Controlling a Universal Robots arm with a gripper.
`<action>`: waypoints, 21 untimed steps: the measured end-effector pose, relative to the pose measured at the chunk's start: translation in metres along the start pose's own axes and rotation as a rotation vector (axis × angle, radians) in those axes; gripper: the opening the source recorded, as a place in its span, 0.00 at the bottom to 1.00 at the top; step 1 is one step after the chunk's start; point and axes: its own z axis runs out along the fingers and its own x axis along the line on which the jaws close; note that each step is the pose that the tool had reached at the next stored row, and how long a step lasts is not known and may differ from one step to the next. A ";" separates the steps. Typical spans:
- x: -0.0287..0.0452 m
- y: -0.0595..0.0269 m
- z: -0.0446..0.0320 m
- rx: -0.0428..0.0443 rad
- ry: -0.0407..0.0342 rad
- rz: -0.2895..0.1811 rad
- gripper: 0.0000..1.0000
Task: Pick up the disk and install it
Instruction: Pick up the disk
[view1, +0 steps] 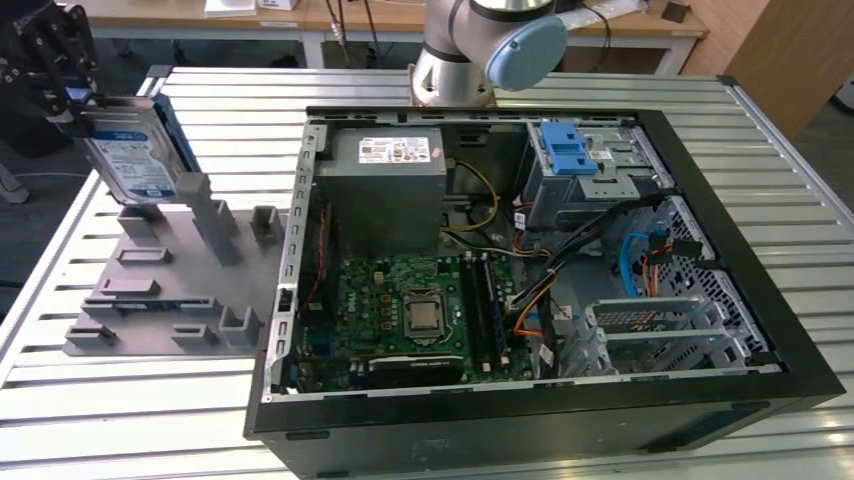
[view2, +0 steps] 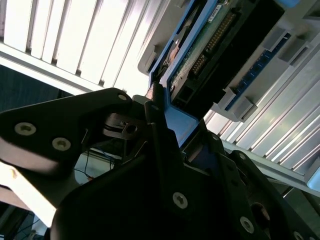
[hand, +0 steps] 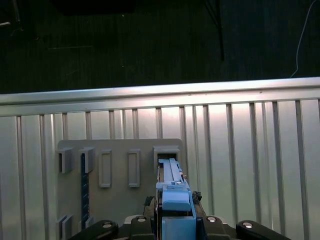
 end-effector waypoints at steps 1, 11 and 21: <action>0.0000 0.0000 -0.0008 0.0001 0.0000 0.000 0.36; -0.0001 0.0001 -0.0123 0.0002 0.0000 0.000 0.36; -0.0002 0.0003 -0.0273 0.0004 -0.0001 0.000 0.36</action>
